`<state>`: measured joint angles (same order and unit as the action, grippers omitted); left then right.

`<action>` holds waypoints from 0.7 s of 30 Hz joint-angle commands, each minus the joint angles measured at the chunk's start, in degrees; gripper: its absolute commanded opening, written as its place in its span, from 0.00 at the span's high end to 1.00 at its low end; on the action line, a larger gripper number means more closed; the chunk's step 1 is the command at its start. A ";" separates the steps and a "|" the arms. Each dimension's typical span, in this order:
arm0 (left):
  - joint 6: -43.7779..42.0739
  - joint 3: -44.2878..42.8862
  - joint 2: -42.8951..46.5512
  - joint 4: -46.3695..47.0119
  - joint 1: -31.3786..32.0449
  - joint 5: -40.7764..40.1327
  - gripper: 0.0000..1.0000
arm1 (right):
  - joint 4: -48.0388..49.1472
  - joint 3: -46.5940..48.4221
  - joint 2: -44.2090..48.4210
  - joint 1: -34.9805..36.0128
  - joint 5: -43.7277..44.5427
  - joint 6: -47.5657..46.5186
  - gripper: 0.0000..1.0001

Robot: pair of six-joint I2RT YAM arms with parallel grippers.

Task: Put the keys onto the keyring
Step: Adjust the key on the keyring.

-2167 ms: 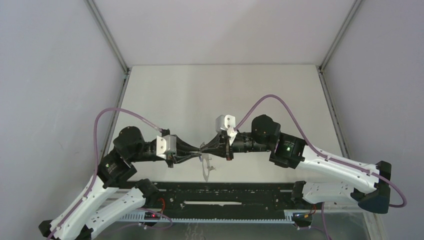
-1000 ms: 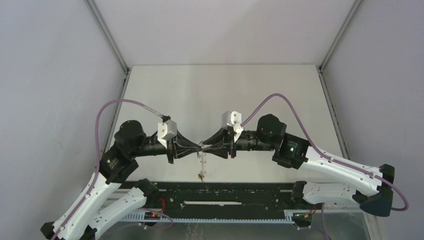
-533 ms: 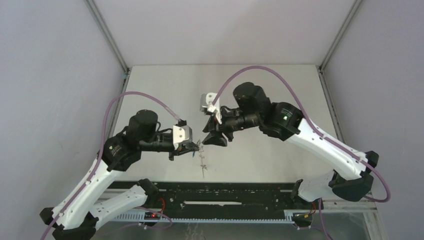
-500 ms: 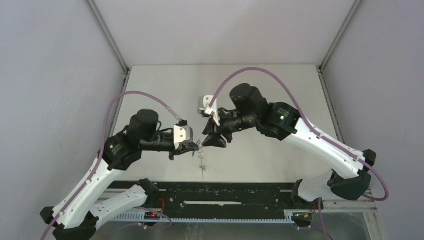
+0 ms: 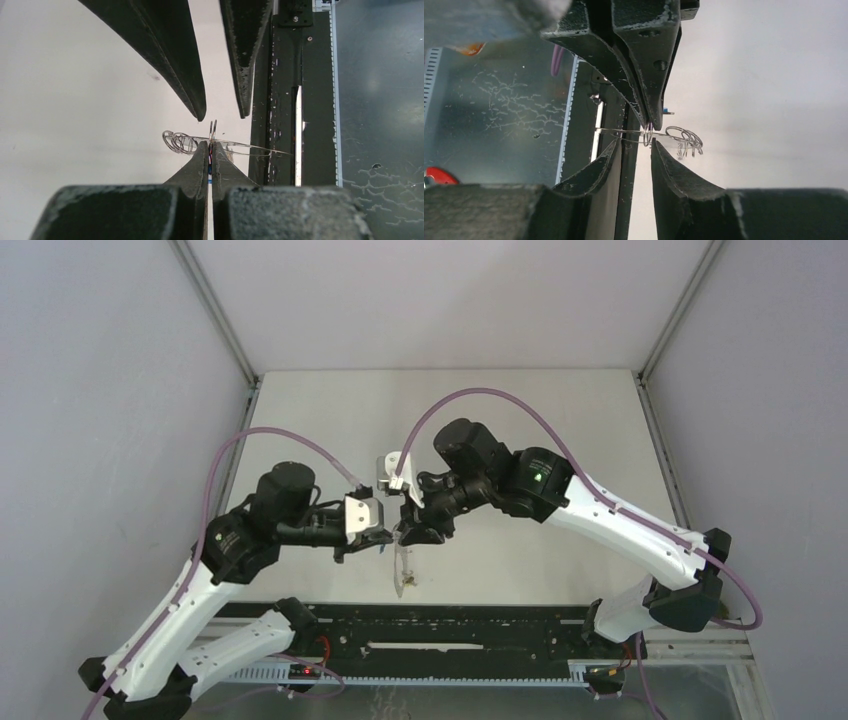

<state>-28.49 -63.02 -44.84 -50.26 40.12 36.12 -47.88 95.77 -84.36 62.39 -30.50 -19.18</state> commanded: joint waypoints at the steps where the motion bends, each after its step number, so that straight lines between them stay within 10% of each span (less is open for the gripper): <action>1: 0.95 -2.03 1.76 4.27 0.31 0.55 1.00 | 3.98 0.50 -0.22 0.12 -0.50 1.17 0.64; 21: 4.77 -1.79 2.98 7.98 0.31 1.23 1.00 | 9.00 -1.92 -0.41 -2.24 -3.60 5.18 1.00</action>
<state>-25.93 -63.02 -42.68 -46.85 40.12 36.12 -42.13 94.41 -84.84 60.71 -33.17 -15.84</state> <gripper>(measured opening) 0.013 0.026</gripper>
